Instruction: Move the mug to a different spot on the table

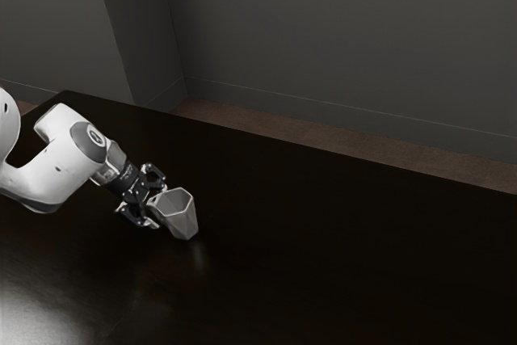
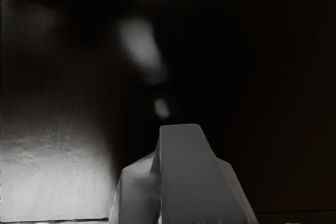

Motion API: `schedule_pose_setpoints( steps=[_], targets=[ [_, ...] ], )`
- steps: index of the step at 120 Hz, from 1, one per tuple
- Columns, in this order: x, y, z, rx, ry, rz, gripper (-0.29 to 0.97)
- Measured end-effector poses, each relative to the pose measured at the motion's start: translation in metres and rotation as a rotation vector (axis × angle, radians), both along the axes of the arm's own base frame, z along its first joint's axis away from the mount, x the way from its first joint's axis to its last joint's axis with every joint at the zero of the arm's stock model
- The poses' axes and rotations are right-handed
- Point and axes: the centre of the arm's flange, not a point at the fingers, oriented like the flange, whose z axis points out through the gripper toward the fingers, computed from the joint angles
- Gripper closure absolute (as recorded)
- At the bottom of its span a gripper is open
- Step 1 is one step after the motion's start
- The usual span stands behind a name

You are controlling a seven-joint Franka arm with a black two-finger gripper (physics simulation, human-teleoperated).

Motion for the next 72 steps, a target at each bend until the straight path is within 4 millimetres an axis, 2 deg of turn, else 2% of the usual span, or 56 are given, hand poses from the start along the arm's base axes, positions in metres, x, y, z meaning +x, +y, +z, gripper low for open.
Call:
schedule_pose_setpoints(
  steps=[48,72],
  targets=[
    [-0.006,0.024,0.001,0.003,-0.013,0.031,0.02],
    [-0.005,0.048,-0.001,0.0,-0.014,0.06,0.01]
  ],
)
